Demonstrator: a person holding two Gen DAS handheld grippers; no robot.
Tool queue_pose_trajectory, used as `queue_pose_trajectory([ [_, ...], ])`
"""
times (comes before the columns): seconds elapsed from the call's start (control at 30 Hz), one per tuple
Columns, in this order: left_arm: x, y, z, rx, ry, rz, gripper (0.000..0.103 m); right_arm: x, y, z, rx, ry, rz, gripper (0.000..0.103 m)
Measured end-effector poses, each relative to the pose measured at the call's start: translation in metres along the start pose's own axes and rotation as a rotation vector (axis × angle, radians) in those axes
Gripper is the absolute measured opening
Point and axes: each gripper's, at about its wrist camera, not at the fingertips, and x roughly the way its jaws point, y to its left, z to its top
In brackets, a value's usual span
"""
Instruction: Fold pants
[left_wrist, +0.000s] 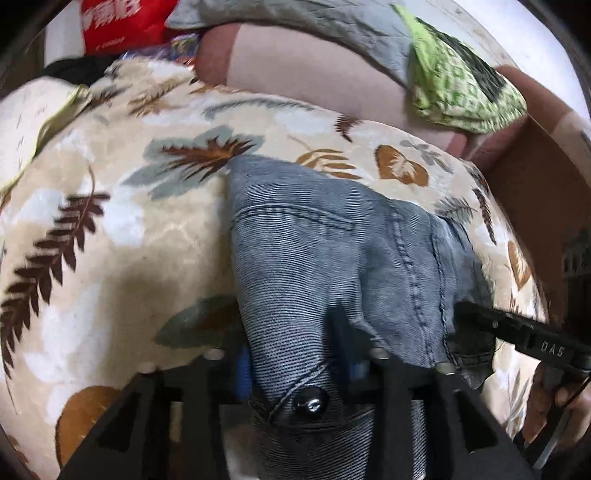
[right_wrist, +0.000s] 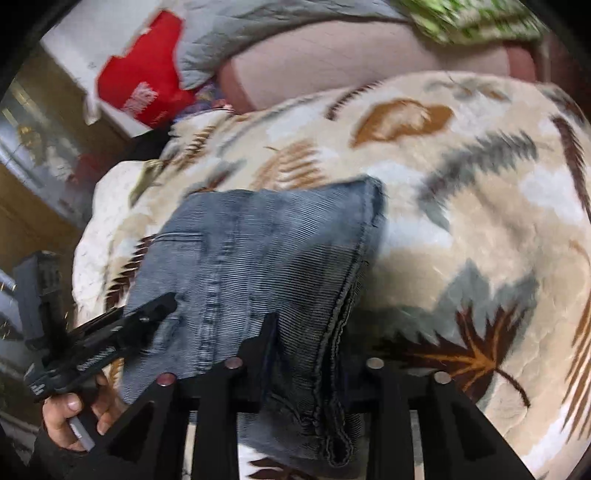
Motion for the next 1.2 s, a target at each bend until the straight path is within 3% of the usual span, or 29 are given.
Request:
queue_pose_trajectory([
  [0.03,-0.003,0.004,0.0,-0.018,0.0,0.007,0.066,-0.001,-0.005,-0.001,0.018,0.005,-0.003,0.05],
  [0.07,-0.009,0.008,0.0,-0.043,-0.008,0.011,0.069,-0.004,-0.007,-0.003,0.024,0.003,-0.017,0.061],
  [0.17,-0.037,0.011,-0.006,-0.055,-0.061,0.021,0.07,-0.027,-0.004,-0.008,-0.009,-0.049,-0.061,0.061],
  [0.23,-0.054,0.005,-0.016,-0.033,-0.101,0.052,0.076,-0.045,0.005,-0.012,-0.04,-0.097,-0.068,0.061],
  [0.3,-0.063,-0.007,-0.03,0.019,-0.129,0.091,0.08,-0.054,0.016,-0.023,-0.088,-0.119,-0.07,0.068],
  [0.4,-0.043,-0.022,-0.046,0.123,-0.079,0.182,0.081,-0.034,0.024,-0.043,-0.163,-0.062,-0.168,0.072],
  [0.47,-0.031,-0.024,-0.053,0.14,-0.059,0.219,0.081,-0.007,0.023,-0.059,-0.202,0.037,-0.23,0.072],
  [0.6,-0.052,-0.021,-0.047,0.092,-0.079,0.202,0.081,-0.023,0.022,-0.06,-0.168,-0.007,-0.23,0.072],
  [0.73,-0.069,-0.027,-0.047,0.095,-0.153,0.185,0.086,-0.044,0.034,-0.063,-0.211,-0.087,-0.235,0.074],
  [0.8,-0.055,-0.028,-0.049,0.11,-0.105,0.194,0.086,-0.041,0.032,-0.063,-0.199,-0.091,-0.232,0.08],
  [0.87,-0.04,-0.028,-0.054,0.12,-0.051,0.208,0.086,-0.02,0.03,-0.065,-0.195,-0.025,-0.259,0.08],
  [0.9,-0.038,-0.024,-0.058,0.1,-0.066,0.188,0.087,-0.01,0.025,-0.068,-0.187,0.011,-0.261,0.08],
  [1.0,-0.04,-0.02,-0.059,0.074,-0.074,0.171,0.087,-0.013,0.019,-0.069,-0.139,-0.008,-0.231,0.082],
  [1.1,-0.039,-0.018,-0.058,0.067,-0.073,0.156,0.087,-0.022,0.023,-0.064,-0.159,-0.016,-0.259,0.082],
  [1.2,-0.037,-0.015,-0.059,0.047,-0.072,0.133,0.088,-0.044,0.03,-0.049,-0.156,-0.089,-0.271,0.082],
])
